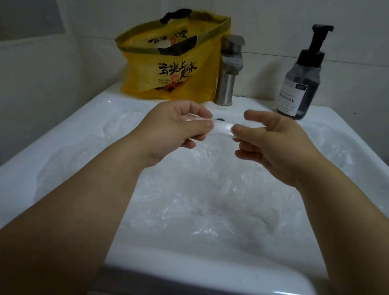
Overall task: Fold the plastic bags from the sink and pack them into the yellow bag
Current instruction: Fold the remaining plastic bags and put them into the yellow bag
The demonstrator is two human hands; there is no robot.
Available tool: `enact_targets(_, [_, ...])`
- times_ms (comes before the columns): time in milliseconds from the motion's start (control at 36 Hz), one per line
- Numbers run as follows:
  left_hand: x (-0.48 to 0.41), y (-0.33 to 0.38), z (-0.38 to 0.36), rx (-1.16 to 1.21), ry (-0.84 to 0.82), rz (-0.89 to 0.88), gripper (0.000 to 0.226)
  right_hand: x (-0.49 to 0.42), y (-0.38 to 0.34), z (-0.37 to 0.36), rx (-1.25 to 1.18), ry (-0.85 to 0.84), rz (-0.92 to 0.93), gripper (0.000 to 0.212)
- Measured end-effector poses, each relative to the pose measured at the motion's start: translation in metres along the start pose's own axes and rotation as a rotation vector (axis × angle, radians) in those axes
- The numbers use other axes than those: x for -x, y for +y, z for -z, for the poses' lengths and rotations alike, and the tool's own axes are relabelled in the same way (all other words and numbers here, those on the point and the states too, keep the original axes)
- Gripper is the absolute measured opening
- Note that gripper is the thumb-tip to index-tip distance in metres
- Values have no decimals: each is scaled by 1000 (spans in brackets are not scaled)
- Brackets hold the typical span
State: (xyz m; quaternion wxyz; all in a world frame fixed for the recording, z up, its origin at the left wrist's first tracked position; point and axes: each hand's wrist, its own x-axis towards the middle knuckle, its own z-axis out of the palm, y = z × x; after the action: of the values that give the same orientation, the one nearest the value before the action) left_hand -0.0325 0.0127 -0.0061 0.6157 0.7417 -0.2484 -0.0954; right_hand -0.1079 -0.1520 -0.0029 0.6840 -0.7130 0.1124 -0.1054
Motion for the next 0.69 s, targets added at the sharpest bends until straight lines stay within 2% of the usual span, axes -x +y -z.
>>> enact_targets(111, [-1, 1, 0, 120, 17, 43, 12, 1, 0, 3, 49, -119, -51, 9])
enact_targets(222, [-2, 4, -4, 407, 85, 75, 8, 2, 0, -1, 37, -114, -8, 7])
enact_targets(278, [-1, 4, -8, 482, 10, 78, 12, 3, 1, -6, 3, -81, 43, 7])
enact_targets(361, [4, -2, -20, 258, -257, 117, 49, 7, 5, -16, -19, -123, 107, 9])
enact_targets(417, [6, -6, -28, 113, -345, 131, 55, 8, 8, -23, 9, -134, 127, 13])
enact_targets(528, [2, -6, -36, 122, -171, 159, 36, 7, 8, -23, 9, -168, 118, 14])
enact_targets(694, [-5, 0, -24, 255, 43, 102, 42, 3, 5, -20, 47, -126, 69, 9])
